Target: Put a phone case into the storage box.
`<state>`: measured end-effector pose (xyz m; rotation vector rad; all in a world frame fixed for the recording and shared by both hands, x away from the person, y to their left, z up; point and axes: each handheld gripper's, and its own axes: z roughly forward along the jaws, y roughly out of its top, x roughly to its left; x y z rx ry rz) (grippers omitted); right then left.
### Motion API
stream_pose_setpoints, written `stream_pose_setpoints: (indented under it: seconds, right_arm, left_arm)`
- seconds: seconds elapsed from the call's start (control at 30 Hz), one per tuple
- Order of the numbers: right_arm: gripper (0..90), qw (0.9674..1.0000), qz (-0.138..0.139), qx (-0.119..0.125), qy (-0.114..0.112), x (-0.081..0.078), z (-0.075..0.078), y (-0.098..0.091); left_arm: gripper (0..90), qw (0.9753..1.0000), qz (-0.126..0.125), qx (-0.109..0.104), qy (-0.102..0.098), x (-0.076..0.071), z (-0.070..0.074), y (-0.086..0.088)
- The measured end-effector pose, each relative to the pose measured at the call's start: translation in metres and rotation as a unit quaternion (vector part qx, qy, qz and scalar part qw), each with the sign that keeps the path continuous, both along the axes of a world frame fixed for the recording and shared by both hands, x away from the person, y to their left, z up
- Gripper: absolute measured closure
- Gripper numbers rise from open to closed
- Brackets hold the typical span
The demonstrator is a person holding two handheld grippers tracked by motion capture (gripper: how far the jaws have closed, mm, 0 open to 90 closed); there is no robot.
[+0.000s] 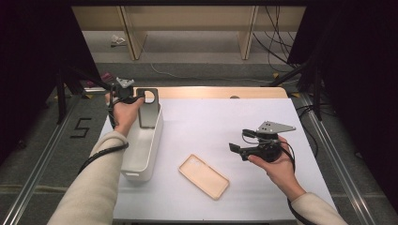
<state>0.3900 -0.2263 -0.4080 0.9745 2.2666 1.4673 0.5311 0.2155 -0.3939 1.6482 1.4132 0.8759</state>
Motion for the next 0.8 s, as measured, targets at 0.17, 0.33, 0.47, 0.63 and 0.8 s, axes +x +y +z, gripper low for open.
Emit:
stream_pose_setpoints:
  seconds: [0.17,0.33,0.47,0.63,0.8]
  right_arm:
    - [18.4,1.0,-0.001,-0.002,0.003,0.0,0.0,0.0]
    - [17.7,1.0,-0.003,-0.002,0.006,0.001,-0.001,-0.001]
    - [17.5,0.9999,-0.004,-0.003,0.009,0.001,-0.002,-0.001]
    - [17.4,0.9999,-0.005,-0.006,0.014,0.002,-0.003,-0.001]
    - [17.4,0.9998,-0.005,-0.007,0.019,0.003,-0.004,-0.002]
  left_arm:
    - [34.5,0.9997,-0.023,-0.012,0.001,-0.012,0.004,0.001]
    - [14.0,0.9986,-0.046,-0.026,0.006,-0.031,0.009,0.003]
    - [5.4,0.9964,-0.074,-0.037,0.014,-0.051,0.014,0.005]
    - [0.0,0.9943,-0.102,-0.03,0.007,-0.075,0.015,0.004]
    - [0.0,0.993,-0.114,-0.03,0.0,-0.094,0.01,0.005]
